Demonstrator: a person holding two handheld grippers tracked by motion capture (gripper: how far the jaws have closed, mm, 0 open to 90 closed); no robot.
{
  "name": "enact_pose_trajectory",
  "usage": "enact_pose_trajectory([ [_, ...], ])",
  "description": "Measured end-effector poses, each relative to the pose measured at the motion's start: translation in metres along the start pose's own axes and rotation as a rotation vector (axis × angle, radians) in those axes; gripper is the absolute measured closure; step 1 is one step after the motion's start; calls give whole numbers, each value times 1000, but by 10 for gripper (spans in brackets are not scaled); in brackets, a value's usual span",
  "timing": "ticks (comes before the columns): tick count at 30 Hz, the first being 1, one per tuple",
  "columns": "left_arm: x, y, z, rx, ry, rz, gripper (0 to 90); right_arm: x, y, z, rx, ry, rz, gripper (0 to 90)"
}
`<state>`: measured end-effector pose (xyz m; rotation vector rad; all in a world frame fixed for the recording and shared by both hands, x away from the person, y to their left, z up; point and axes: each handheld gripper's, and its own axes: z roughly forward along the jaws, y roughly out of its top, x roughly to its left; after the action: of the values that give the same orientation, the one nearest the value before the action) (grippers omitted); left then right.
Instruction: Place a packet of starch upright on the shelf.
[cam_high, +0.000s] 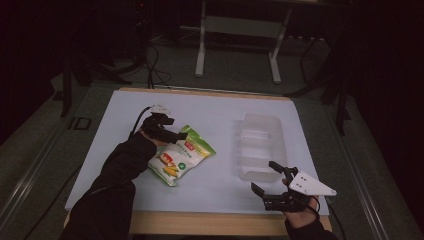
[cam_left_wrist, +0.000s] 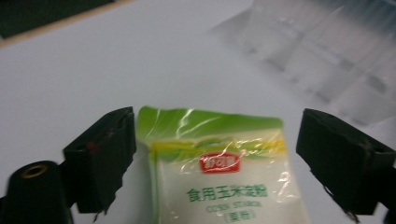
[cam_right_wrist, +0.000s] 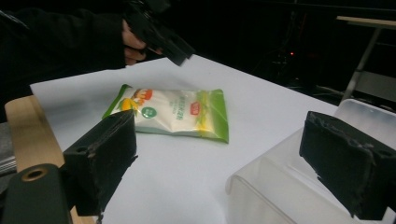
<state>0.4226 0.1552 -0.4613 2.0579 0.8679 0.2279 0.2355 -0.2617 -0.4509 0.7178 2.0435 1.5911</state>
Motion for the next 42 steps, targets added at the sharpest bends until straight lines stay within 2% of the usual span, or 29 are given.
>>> enact_pose_trajectory([
  [3,7,-4,9,20,0,-33,151,0,-1,1,6,9,-3,108],
  [9,17,-15,26,56,16,-70,157,0,-2,3,13,17,7,109],
  [11,20,-17,30,76,28,-74,170,0,-3,3,17,16,4,109],
  [13,24,-19,35,101,22,-86,182,0,-3,4,24,17,8,109],
  [16,26,-22,41,126,32,-87,193,0,-4,5,31,21,7,109],
  [18,26,-22,43,142,17,-90,199,0,-4,5,33,22,9,109],
  [20,26,-23,45,159,24,-82,227,0,-5,5,33,22,9,109],
  [21,26,-24,51,217,29,-89,265,0,-5,5,35,23,7,110],
  [22,25,-25,53,233,32,-84,265,0,-5,5,35,23,7,110],
  [27,23,-26,59,266,39,-94,294,0,-5,6,39,23,8,110],
  [28,22,-25,59,279,43,-81,297,0,-5,6,41,24,8,110],
  [30,19,-23,60,296,27,-72,360,0,-6,7,43,23,6,110],
  [31,19,-23,60,296,27,-72,456,0,-6,7,43,23,6,110],
  [32,11,-21,61,322,25,-31,456,0,-5,7,43,25,5,110],
  [33,8,-20,61,332,36,-21,543,1,-5,7,42,26,1,110],
  [36,2,-20,61,349,80,21,684,2,-5,7,48,25,0,111],
  [37,2,-20,61,349,80,21,735,2,-5,7,48,25,0,111],
  [38,1,-20,60,344,94,26,735,2,-5,7,49,26,0,133],
  [39,1,-20,60,340,95,28,809,3,-5,7,50,26,0,134],
  [42,1,-21,57,319,97,41,851,3,-5,7,50,25,0,135],
])
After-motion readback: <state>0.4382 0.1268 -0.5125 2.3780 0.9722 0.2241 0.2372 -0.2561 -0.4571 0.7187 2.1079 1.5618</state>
